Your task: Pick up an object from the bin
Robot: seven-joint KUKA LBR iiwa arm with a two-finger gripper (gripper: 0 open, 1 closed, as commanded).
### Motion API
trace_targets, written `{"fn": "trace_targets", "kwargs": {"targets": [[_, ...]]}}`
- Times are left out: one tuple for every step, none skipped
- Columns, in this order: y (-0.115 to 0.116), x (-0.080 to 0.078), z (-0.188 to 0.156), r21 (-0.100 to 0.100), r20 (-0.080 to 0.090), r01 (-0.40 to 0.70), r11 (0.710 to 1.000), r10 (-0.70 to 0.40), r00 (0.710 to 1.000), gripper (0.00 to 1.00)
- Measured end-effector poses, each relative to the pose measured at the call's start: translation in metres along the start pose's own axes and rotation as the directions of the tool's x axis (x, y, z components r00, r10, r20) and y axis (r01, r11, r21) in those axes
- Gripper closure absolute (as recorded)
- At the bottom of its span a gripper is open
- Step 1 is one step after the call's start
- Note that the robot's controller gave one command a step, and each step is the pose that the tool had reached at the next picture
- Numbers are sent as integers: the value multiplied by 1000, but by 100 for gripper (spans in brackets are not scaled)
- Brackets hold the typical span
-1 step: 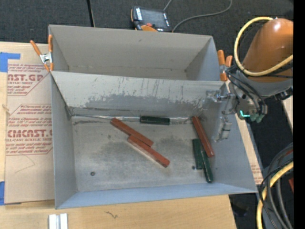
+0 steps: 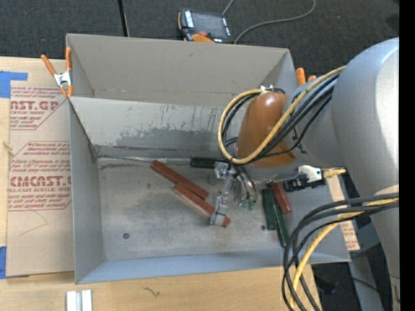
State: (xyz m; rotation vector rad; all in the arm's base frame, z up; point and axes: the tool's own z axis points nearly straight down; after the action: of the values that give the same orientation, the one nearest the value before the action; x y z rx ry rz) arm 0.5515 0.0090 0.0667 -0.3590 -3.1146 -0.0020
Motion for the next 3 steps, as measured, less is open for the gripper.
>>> {"fn": "trace_targets", "kwargs": {"targets": [[9,41,-33,-1,6,-118,993,118,993,0],[3,67,-38,1,4,-152,988,152,988,0],[20,79,-1,-1,3,-328,945,328,945,0]]}}
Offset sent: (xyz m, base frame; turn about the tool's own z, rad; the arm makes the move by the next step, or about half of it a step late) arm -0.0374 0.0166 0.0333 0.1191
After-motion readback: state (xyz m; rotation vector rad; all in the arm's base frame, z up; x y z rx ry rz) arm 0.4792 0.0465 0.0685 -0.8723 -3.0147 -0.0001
